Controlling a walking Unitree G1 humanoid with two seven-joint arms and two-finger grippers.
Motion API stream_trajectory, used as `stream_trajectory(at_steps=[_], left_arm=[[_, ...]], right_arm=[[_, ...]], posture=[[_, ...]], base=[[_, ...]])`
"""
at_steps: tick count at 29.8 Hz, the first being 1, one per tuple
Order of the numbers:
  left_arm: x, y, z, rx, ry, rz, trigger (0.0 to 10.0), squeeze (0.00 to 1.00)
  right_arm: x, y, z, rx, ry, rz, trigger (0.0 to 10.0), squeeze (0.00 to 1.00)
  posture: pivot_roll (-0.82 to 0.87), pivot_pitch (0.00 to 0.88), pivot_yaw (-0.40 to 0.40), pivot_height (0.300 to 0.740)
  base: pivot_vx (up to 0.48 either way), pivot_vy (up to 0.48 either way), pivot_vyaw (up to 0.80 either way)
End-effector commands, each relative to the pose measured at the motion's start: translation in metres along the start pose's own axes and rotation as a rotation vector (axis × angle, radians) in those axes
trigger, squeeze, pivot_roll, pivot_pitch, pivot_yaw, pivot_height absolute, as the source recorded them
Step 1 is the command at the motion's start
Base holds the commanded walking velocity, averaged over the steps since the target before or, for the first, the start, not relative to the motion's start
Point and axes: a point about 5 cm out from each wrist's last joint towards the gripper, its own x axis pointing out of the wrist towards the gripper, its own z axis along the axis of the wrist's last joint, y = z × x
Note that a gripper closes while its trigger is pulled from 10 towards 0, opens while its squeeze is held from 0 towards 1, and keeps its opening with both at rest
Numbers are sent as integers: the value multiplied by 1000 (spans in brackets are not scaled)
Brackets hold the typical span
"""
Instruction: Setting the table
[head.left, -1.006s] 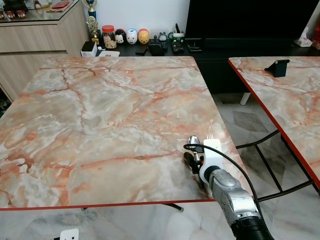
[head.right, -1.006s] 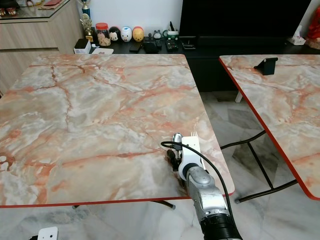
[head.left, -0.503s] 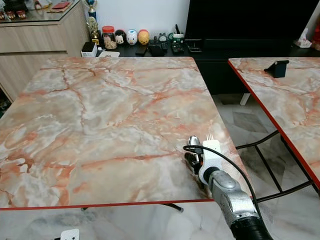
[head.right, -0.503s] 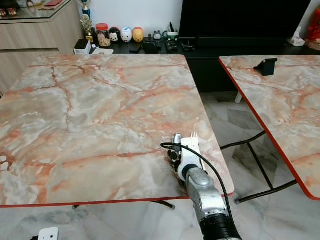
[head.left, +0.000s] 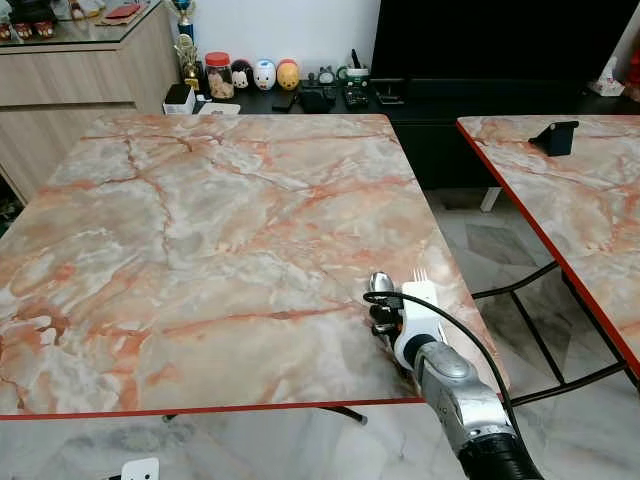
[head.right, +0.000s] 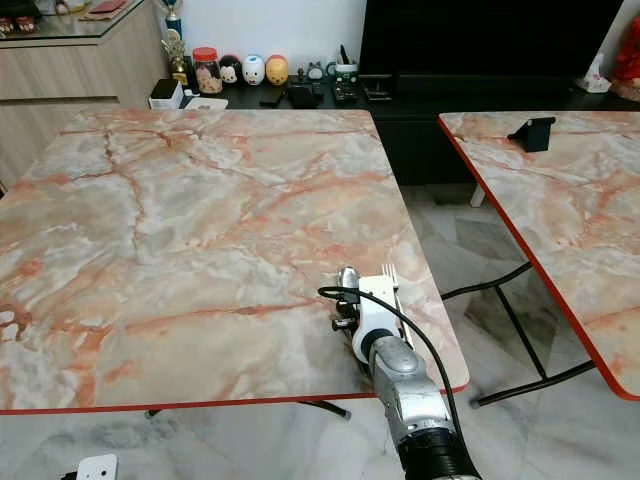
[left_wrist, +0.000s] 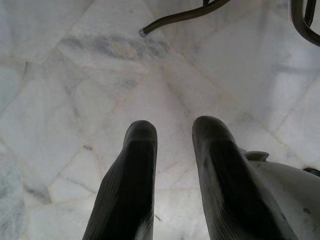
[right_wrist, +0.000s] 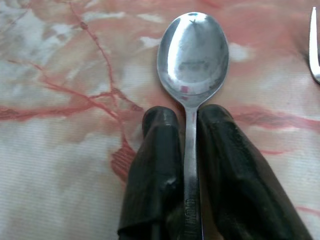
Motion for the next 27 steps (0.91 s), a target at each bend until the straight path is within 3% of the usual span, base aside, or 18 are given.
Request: stream_trajectory(at_steps=[1,17,22,23,27], left_arm=[[-1,0,-4,1,13,6,10000,0],[-1,-2,-3,14,10,-4,10000,0],[0,-5,0,22,7,-14,10000,0],[1,-6,1,25,5,-19,10000,0],[2,-8,4,35,2,-26,10000,0]], right_arm=[[0,0,-12,0,56,-5,0,0],[-2,-4,-10,0,29,-17,0,0],[-4,-4,3,-10,-64,-24,235,0],[-5,-5,9,-19,-108,-33,10000,0],[-11,-10,27,-36,-222,-63,10000,0]], posture=[[13,0,-23,740],[0,0,-6,740],[-8,0,5,740],[-15,0,13,740],[-27,0,25,740]], base=[[0,0,0],[0,0,0],[0,0,0],[0,0,0],[0,0,0]])
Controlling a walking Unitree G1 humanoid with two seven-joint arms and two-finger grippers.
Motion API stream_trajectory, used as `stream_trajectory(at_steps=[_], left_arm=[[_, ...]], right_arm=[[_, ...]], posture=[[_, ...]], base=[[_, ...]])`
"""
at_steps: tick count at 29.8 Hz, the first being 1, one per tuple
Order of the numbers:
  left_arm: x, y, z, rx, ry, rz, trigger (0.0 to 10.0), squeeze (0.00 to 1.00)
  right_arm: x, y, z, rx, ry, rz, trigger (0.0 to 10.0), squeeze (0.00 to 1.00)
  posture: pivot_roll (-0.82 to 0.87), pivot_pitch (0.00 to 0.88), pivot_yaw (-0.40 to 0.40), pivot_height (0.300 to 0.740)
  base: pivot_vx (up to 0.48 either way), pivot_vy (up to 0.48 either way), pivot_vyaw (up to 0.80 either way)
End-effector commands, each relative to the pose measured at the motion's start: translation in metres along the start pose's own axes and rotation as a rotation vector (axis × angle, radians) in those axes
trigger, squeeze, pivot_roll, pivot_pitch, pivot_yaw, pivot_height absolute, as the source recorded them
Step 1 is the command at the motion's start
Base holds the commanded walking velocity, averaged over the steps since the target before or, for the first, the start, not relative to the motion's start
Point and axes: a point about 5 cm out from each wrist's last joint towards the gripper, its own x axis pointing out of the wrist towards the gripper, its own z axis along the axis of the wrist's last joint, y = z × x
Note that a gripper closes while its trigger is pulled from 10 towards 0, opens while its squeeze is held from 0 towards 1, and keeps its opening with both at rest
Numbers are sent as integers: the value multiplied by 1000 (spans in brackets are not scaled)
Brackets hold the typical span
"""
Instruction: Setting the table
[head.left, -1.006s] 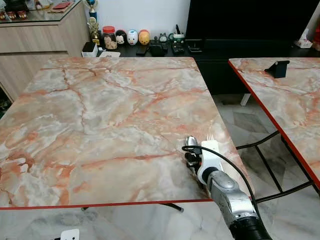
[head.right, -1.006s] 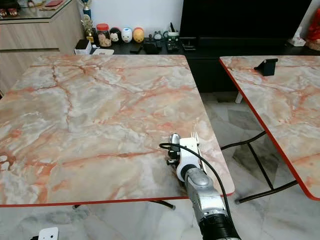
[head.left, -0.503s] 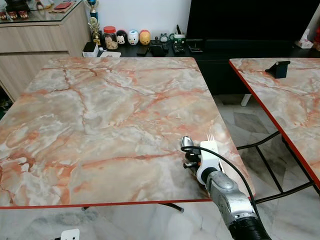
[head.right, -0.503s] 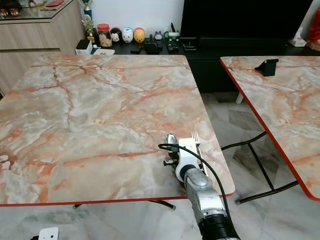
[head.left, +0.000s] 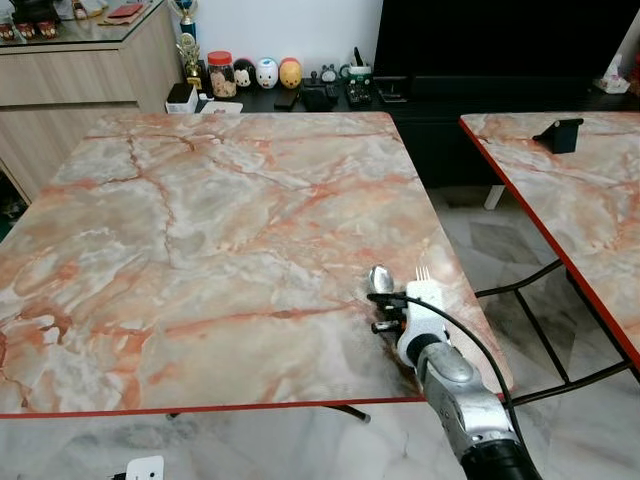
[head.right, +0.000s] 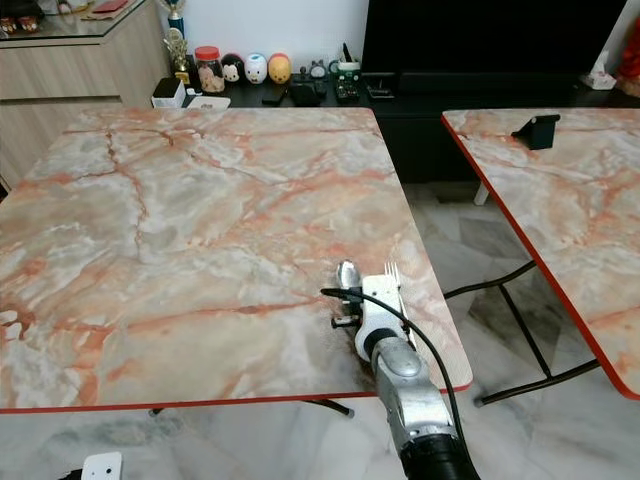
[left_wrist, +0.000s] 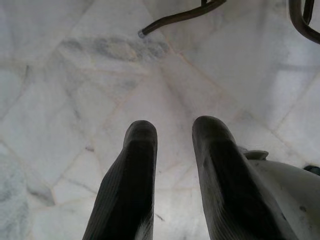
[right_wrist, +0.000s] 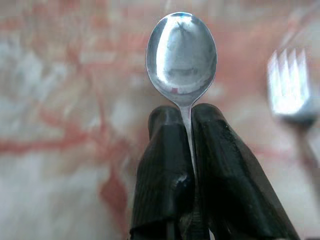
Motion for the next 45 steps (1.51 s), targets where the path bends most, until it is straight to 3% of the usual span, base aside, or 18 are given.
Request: stream_trajectory(at_steps=[1,5,10,17,21,32,45], left_arm=[[0,-2,-1,23,16,-6,10000,0],[2,-7,4,42,10,-26,10000,0],[5,-11,11,53,-4,-49,10000,0],[8,-14,21,59,-26,-71,10000,0],[8,-12,20,54,-23,-64,10000,0],[7,-12,19,24,-37,-54,10000,0],[6,-15,16,62,-29,-77,10000,0]], right_arm=[[-3,-5,16,-13,-91,-24,10000,0],[-9,-12,35,-59,-195,-59,10000,0],[-19,-18,59,-190,-336,-94,10000,0],[-36,-25,71,-167,-461,-126,10000,0],[-41,-26,68,-132,-471,-159,10000,0],[-33,-21,74,-99,-491,-154,10000,0],[-35,-27,85,-76,-535,-180,10000,0]], posture=[[-32,0,30,740],[-47,1,43,740],[-85,4,71,740],[-102,0,85,740],[-99,0,86,740],[-80,0,64,740],[-108,0,71,740]], base=[[0,0,0],[0,0,0],[0,0,0],[0,0,0],[0,0,0],[0,0,0],[0,0,0]])
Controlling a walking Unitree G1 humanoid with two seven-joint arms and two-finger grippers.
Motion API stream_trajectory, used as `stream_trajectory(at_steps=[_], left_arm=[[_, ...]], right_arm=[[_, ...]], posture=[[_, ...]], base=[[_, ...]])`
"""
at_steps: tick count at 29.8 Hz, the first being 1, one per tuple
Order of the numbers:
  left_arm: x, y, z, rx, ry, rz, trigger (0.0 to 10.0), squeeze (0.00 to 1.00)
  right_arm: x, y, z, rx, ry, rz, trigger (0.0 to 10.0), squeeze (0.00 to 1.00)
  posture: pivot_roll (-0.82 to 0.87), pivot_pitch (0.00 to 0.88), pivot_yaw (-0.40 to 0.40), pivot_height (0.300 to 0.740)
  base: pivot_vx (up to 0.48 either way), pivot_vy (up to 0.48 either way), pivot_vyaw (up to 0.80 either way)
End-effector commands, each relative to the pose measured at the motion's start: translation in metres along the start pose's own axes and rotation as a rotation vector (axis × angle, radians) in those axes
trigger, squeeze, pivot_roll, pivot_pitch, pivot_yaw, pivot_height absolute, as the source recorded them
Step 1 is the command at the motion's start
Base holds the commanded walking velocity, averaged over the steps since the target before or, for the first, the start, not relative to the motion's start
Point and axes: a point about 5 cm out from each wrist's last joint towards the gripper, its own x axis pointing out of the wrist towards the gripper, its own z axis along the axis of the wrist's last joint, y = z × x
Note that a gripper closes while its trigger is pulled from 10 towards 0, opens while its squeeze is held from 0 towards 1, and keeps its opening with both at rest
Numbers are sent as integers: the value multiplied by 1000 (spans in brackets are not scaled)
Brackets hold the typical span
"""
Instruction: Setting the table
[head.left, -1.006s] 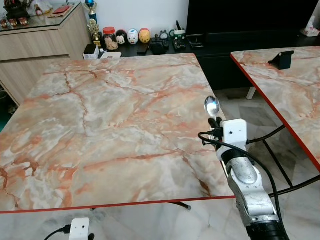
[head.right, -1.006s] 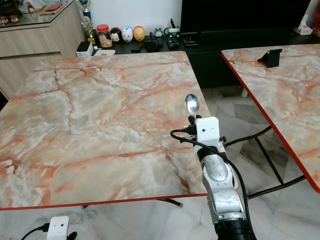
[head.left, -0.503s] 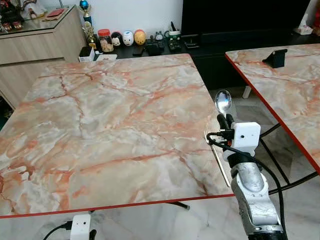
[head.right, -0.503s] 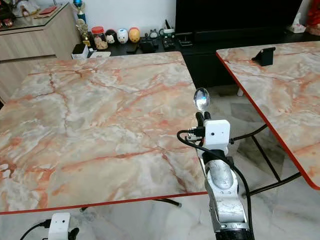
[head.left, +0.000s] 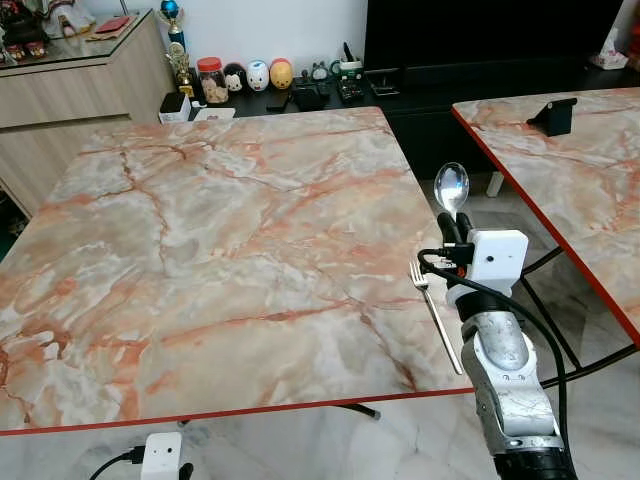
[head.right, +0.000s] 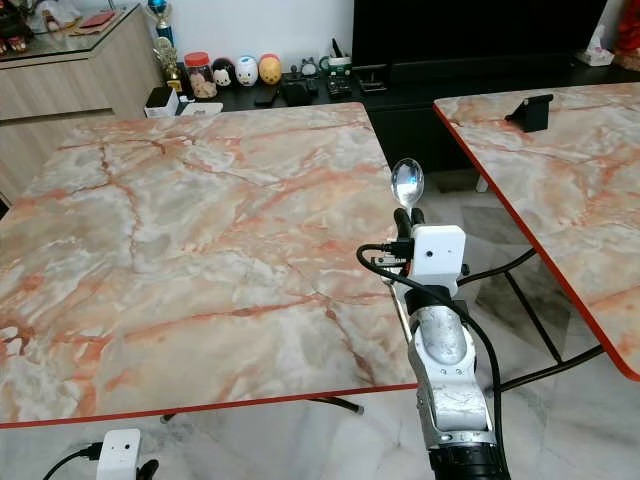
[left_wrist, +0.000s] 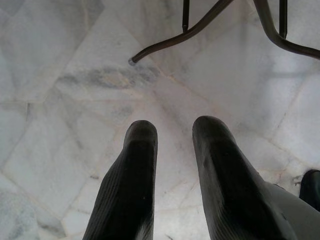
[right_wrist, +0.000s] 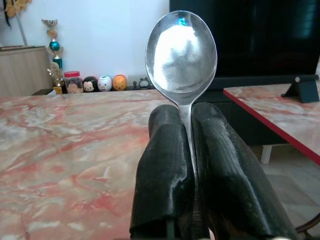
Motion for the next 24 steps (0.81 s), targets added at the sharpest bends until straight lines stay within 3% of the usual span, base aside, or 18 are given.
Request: stream_trajectory(at_steps=[1,6,22,24], left_arm=[[-1,1,-4,10,9,-3,10000,0],[0,0,-1,9,-2,-3,10000,0],[-1,-4,-2,2,-9,-9,10000,0],[-1,-4,-1,1,-11,-9,10000,0]], right_arm=[[3,0,7,21,-37,-9,10000,0],[8,1,8,53,-41,-7,10000,0],[14,4,10,54,-37,7,10000,0],[14,3,10,53,-36,7,10000,0]], posture=[[-107,0,70,740],[-97,0,68,740],[-97,0,60,740],[-97,0,59,740]], base=[[0,0,0],[0,0,-800],[0,0,0],[0,0,-788]])
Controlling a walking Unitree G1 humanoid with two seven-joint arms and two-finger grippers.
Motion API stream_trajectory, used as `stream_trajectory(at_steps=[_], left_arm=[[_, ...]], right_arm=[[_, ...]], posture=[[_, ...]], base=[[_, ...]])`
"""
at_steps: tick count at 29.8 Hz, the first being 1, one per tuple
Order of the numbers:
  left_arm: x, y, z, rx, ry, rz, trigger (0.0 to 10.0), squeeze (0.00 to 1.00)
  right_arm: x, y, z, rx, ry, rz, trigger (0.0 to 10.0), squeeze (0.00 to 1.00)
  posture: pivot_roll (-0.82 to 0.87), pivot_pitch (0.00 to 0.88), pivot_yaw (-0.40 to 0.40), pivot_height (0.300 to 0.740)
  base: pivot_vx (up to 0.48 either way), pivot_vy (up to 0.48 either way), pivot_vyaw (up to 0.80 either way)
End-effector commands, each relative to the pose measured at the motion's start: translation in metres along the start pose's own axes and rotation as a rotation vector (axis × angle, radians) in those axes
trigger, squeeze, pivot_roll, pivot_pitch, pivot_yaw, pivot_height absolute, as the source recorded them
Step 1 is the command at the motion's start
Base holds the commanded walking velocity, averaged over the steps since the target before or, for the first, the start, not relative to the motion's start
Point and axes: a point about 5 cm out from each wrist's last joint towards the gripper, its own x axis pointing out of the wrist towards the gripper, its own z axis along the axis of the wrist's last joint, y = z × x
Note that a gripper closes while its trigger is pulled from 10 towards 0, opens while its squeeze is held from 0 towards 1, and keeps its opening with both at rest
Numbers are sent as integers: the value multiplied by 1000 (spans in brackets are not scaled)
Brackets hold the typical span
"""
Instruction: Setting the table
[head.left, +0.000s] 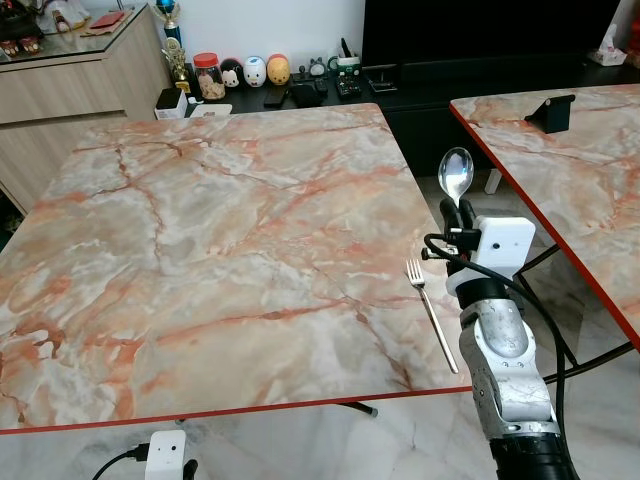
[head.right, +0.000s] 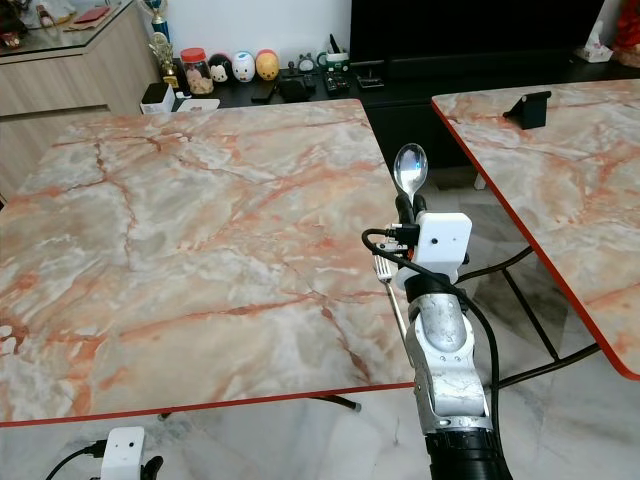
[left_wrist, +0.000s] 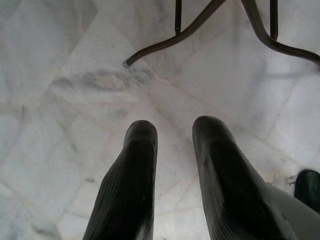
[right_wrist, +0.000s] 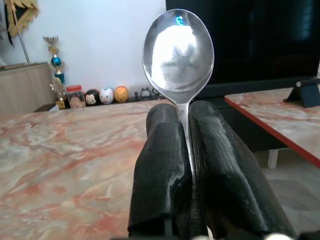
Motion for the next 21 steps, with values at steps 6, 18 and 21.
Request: stream_trajectory(at_steps=[6,18,21], left_arm=[[-1,1,-2,3,5,5,10000,0],[0,1,-1,4,2,5,10000,0],[0,1,-1,2,1,6,10000,0]], right_arm=[[1,-3,-2,20,9,-21,10000,0],[2,0,-1,25,7,-6,10000,0],[3,1,-1,25,8,-5,10000,0]], posture=[[-98,0,60,740],[-95,0,59,740],[-96,0,59,740]], base=[[0,-216,-261],[0,-273,0],[0,-289,0]])
